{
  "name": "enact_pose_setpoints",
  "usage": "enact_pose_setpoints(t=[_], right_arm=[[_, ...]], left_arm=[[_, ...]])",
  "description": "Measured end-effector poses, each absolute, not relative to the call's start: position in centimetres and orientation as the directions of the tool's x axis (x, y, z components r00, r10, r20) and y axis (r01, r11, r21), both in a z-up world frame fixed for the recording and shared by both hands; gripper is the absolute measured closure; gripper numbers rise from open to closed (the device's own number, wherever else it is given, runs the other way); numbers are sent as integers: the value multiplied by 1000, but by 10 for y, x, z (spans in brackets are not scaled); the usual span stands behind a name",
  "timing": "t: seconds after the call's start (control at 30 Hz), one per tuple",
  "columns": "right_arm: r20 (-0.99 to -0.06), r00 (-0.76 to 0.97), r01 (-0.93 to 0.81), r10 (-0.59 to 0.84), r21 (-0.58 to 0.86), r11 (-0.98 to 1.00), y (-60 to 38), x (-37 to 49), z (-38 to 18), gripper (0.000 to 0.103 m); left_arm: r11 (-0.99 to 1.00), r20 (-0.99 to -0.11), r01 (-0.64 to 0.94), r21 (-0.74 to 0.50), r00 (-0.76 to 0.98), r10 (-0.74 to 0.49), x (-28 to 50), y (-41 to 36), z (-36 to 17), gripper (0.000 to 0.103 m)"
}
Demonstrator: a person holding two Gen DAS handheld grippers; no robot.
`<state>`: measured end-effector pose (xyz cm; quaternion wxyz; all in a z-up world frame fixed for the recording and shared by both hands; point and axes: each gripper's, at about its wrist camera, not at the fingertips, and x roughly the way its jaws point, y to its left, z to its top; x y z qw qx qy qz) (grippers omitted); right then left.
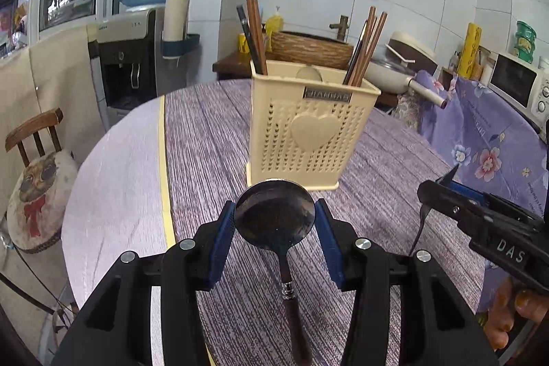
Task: Organize utensils
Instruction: 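Lift both spoons and lower them into the cream holder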
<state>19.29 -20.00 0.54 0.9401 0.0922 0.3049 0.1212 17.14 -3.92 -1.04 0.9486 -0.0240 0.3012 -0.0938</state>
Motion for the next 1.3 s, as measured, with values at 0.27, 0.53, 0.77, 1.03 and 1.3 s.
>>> enact_pose_setpoints(t=[0.27, 0.53, 0.77, 1.03, 1.3], right_arm=[[-546, 790, -178, 279, 230, 957, -198, 195, 7, 65], [-517, 803, -209, 297, 222, 952, -196, 197, 22, 65], [-449, 837, -249, 313, 198, 948, -195, 212, 62, 65], [-340, 888, -268, 309, 163, 949, -194, 247, 133, 65], [-278, 931, -203, 236, 141, 969, -193, 300, 169, 65]], left_arm=[[981, -554, 161, -112, 809, -196, 175, -40, -9, 57], [975, -528, 182, -127, 820, -222, 174, -38, 5, 57], [962, -466, 223, -159, 842, -272, 188, -35, 42, 57], [948, -362, 273, -165, 877, -316, 215, -35, 115, 57], [972, -295, 178, -155, 930, -217, 262, -31, 152, 57]])
